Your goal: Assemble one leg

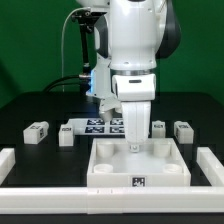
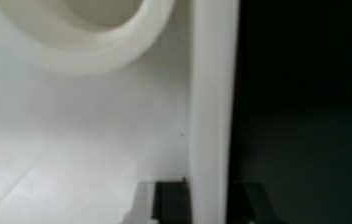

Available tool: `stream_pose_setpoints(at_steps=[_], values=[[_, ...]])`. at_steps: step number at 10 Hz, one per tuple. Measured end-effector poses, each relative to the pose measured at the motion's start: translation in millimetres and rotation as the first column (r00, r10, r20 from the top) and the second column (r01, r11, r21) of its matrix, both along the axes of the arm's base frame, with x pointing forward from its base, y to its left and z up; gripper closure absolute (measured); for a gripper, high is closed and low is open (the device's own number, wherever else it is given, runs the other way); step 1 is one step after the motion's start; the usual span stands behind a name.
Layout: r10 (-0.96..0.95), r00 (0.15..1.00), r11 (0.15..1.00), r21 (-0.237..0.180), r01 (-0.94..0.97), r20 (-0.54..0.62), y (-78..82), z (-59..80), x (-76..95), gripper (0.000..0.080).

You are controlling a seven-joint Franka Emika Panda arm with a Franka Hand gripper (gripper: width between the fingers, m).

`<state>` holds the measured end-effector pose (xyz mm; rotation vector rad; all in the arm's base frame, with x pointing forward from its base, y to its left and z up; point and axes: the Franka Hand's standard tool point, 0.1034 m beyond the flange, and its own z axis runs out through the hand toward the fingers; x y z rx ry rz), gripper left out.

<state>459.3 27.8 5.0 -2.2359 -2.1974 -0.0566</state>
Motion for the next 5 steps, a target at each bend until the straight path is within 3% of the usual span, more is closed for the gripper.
stream_pose_setpoints(at_steps=[4,5], values=[[-0.001,1.000,1.000,0.000,0.001,0.000,0.2,0.0,0.3,0.0746],[0.006,1.000,1.000,0.001,-0.006,0.002,7.1,0.2,5.0,0.0746]])
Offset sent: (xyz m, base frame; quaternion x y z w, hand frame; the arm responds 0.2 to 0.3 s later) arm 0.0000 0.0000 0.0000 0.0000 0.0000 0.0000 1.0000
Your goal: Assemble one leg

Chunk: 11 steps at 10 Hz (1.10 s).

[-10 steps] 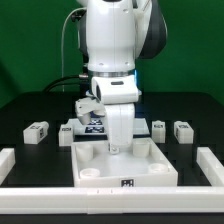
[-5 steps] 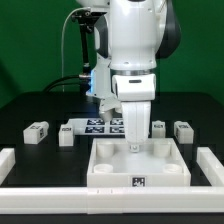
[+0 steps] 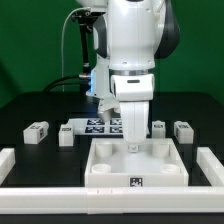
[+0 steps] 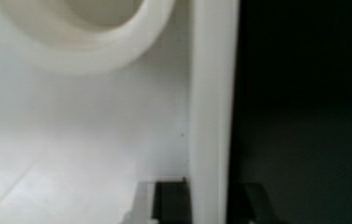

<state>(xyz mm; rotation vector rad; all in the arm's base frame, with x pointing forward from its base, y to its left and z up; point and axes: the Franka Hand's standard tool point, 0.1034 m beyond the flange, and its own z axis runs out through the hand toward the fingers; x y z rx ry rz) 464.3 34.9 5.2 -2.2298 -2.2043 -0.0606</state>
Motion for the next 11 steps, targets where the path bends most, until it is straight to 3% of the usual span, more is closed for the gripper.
stream_pose_setpoints(at_steps=[7,11], values=[[0.014,1.000,1.000,0.000,-0.014,-0.005,35.9,0.1,11.7,0.0746],[-0.002,1.000,1.000,-0.006,0.002,-0.009,33.6,-0.3,13.0,0.0746]])
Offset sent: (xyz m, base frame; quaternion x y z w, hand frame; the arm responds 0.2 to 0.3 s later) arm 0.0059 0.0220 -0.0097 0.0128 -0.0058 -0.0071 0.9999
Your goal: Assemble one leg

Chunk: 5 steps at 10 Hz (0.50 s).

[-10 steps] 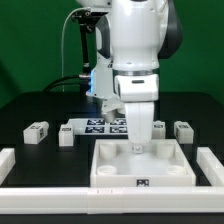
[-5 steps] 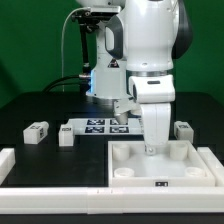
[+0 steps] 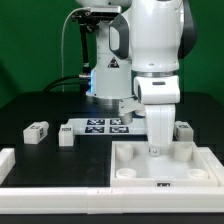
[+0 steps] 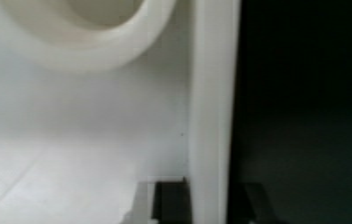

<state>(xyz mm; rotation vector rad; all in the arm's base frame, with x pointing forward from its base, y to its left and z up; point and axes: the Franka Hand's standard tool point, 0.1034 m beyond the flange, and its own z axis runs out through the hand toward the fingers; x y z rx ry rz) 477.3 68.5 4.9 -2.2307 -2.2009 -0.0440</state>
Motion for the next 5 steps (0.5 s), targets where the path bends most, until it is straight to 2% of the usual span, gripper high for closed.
stream_pose_setpoints(at_steps=[1,2,3,4,5], values=[[0.000,1.000,1.000,0.000,0.000,0.000,-0.1,-0.1,-0.1,0.0565],[0.000,1.000,1.000,0.000,0.000,0.000,-0.1,-0.2,-0.1,0.0429],[0.000,1.000,1.000,0.000,0.000,-0.001,-0.1,-0.3,-0.2,0.0429],[0.000,1.000,1.000,0.000,0.000,-0.001,-0.2,-0.3,-0.2,0.0250],[0.000,1.000,1.000,0.000,0.000,-0.001,-0.2,-0.3,-0.2,0.0181]])
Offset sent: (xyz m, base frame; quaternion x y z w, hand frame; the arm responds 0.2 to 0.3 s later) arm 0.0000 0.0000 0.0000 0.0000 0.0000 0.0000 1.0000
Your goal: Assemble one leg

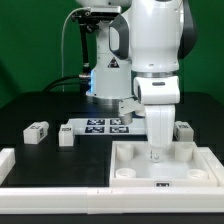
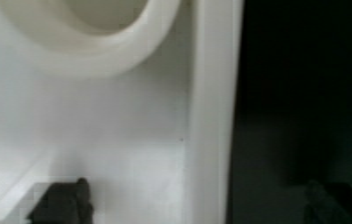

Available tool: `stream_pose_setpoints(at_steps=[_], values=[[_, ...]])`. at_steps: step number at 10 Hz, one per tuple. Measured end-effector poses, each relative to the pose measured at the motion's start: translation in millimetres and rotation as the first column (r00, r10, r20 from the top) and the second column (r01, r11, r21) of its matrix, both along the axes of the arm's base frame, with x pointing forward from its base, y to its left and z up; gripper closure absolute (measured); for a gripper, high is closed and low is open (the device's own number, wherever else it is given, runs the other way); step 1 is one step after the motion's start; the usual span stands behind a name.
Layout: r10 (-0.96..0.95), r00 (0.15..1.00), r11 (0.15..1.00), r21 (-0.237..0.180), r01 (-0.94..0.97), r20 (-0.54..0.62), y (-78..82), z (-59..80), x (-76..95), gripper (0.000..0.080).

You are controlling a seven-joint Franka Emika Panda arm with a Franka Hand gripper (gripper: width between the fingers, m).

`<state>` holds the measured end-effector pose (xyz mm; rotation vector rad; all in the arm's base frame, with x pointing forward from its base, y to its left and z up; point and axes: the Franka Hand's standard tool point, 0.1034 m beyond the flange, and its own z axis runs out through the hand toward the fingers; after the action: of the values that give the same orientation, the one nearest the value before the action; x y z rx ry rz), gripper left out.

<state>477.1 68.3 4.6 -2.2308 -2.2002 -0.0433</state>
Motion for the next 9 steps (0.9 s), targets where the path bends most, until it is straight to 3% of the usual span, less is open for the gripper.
stream_pose_setpoints(at_steps=[6,9], values=[[-0.010,1.000,1.000,0.000,0.010,0.000,-1.4,1.2,-1.2,0.0150],[-0.096,0.995,0.995,-0.009,0.096,0.016,-5.7,27.2,-18.3,0.0150]])
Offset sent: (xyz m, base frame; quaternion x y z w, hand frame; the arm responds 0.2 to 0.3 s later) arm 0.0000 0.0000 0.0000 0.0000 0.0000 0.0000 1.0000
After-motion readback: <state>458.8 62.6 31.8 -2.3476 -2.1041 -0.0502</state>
